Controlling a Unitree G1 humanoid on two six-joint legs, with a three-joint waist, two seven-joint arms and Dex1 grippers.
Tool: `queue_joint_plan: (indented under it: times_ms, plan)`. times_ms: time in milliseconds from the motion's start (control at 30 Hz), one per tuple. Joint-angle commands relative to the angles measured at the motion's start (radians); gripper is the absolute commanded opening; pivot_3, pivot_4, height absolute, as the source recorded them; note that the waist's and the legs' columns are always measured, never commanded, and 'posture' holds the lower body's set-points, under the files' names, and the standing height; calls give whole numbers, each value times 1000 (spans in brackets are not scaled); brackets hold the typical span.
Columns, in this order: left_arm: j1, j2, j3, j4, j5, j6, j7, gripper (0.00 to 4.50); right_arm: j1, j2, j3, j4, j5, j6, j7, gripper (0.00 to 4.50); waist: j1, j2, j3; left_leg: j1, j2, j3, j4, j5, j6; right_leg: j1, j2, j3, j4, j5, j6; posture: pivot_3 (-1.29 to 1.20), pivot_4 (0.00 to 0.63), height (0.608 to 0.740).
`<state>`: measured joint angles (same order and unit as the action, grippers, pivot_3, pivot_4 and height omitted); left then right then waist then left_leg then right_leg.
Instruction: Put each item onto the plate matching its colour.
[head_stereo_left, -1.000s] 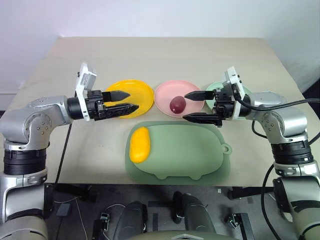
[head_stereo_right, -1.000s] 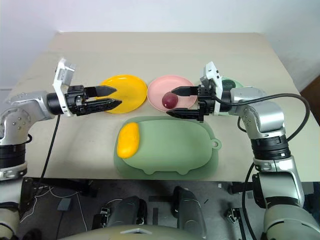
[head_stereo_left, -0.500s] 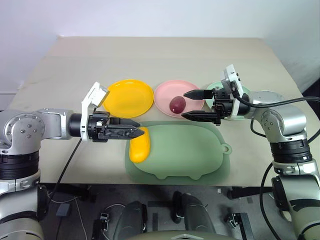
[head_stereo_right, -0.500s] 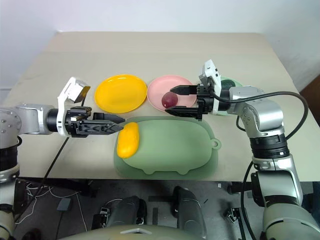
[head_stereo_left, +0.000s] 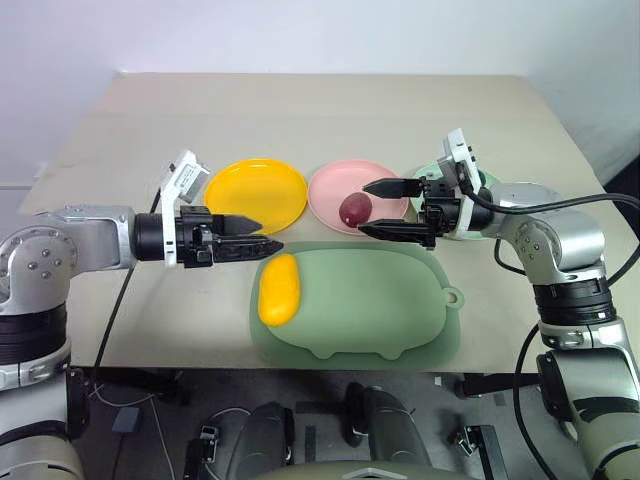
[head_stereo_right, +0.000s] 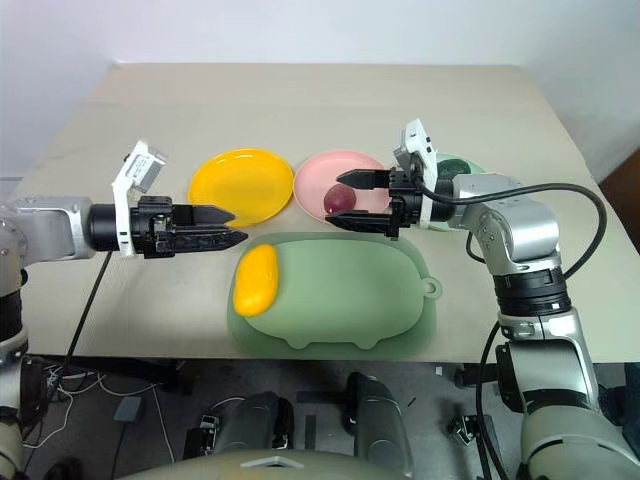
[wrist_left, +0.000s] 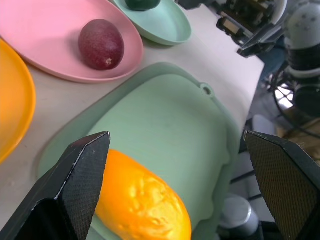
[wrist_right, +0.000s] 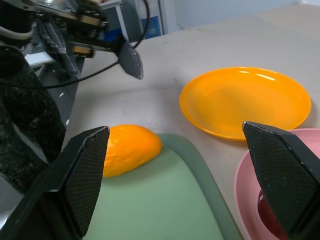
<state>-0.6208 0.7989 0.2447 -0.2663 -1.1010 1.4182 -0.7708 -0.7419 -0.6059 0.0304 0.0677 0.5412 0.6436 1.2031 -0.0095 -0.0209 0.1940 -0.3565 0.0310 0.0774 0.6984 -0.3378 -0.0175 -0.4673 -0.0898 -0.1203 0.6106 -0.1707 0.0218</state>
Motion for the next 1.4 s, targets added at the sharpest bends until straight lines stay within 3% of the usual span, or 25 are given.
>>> queue_joint_plan:
  times_ms: [33, 100, 500, 700, 967, 1067, 1200, 1400]
  plan:
    - [4, -30, 50, -77, -20, -27, 91, 4500, -29, 4, -16, -9, 16, -3, 3, 4482, 0, 0, 0, 0, 0, 0, 0, 0, 0, 0, 0, 0, 0, 0, 0, 0, 150, 740]
    - [11, -52, 51, -84, -19, -22, 149, 4500, -28, 1, -10, -14, 13, -8, 9, 4482, 0, 0, 0, 0, 0, 0, 0, 0, 0, 0, 0, 0, 0, 0, 0, 0, 150, 740]
    - [77, 28, -12, -155, -16, 24, 209, 4500, -20, 10, -12, -13, -1, -25, -14, 4482, 0, 0, 0, 0, 0, 0, 0, 0, 0, 0, 0, 0, 0, 0, 0, 0, 150, 740]
    - [49, -6, 16, -21, -100, 183, 238, 4500, -21, 6, -9, -10, 7, -9, -1, 4482, -1, 0, 0, 1, 0, 0, 0, 0, 0, 0, 0, 0, 0, 0, 0, 0, 150, 740]
    - [-15, 28, -69, 37, -108, 196, 402, 4500, -22, 13, -13, -3, -2, -21, -10, 4482, 0, 0, 0, 1, 0, -1, 0, 0, 0, 0, 0, 0, 0, 0, 0, 0, 150, 740]
    - [-35, 54, -131, -8, -160, 196, 411, 4500, -23, 14, -10, -5, -5, -32, -7, 4482, -1, 0, 0, 0, 0, -1, 0, 0, -1, 0, 0, 0, 0, 0, 0, 0, 150, 740]
    - [-62, 26, -143, 44, -205, 196, 488, 4500, -29, 20, -12, -4, -6, -36, -15, 4482, 1, 0, 0, 1, 0, -1, 0, 0, -1, 0, 0, 1, 0, 0, 0, 0, 150, 740]
    - [-50, 61, -193, 108, -361, 196, 557, 4500, -29, 18, -15, -7, -2, -29, -23, 4482, -1, 0, 0, 1, 0, -1, 0, 1, -1, 0, -1, 1, 0, 0, 0, 0, 150, 740]
